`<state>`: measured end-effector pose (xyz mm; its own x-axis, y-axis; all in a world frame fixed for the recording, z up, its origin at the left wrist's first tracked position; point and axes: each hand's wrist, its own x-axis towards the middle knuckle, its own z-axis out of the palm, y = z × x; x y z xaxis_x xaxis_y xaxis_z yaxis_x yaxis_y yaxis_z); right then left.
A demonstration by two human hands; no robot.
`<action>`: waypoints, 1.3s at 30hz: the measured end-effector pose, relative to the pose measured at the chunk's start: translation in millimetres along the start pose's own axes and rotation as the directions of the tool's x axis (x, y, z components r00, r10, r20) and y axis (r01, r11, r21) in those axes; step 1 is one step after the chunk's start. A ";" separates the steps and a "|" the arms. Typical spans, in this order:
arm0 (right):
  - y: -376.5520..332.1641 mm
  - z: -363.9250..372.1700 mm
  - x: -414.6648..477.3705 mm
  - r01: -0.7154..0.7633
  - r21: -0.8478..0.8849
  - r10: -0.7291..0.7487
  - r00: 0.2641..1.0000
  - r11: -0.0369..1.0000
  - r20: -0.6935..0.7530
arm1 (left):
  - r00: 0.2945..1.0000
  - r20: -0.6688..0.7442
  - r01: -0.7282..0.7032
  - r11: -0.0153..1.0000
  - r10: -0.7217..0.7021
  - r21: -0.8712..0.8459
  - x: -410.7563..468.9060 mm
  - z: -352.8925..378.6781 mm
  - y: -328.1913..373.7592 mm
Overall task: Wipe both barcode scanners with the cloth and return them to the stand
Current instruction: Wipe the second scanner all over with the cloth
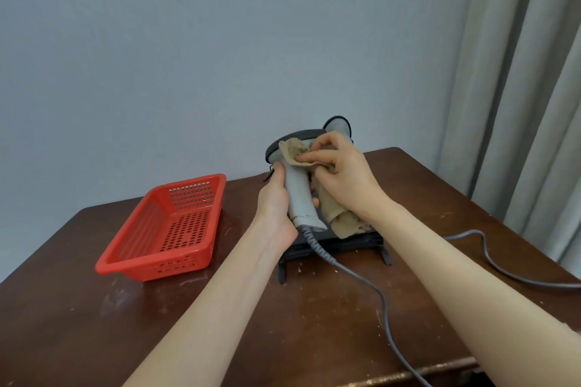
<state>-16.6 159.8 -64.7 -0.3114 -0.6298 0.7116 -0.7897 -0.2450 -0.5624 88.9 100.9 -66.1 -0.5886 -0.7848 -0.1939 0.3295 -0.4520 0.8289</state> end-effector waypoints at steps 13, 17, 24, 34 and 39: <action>0.1 -0.8 -3.5 0.001 -0.031 -0.001 1.000 1.000 0.027 | 1.000 0.029 0.012 1.000 -0.012 0.004 6.4 -3.8 1.4; -0.6 -1.5 -2.9 -0.005 -0.005 0.006 0.996 1.000 0.084 | 1.000 0.023 -0.022 0.999 0.022 0.026 10.0 -3.7 3.9; -4.2 -0.6 -14.6 0.062 0.008 -0.063 0.988 0.998 0.143 | 1.000 0.019 0.005 0.998 -0.006 0.068 5.8 -5.5 2.6; -4.0 -4.3 -14.4 0.035 0.063 -0.049 0.968 0.997 0.248 | 0.993 0.095 0.079 0.996 -0.074 -0.050 8.7 -4.3 7.7; 2.6 -5.8 1.4 -0.030 -0.012 0.031 0.991 0.999 0.132 | 0.999 0.047 -0.023 0.999 0.021 0.039 7.7 1.4 -3.2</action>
<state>-22.2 162.5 -62.7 -0.2635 -0.7287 0.6321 -0.7863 -0.2174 -0.5784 82.2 97.0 -69.5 -0.6154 -0.7734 -0.1518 0.3139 -0.4171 0.8529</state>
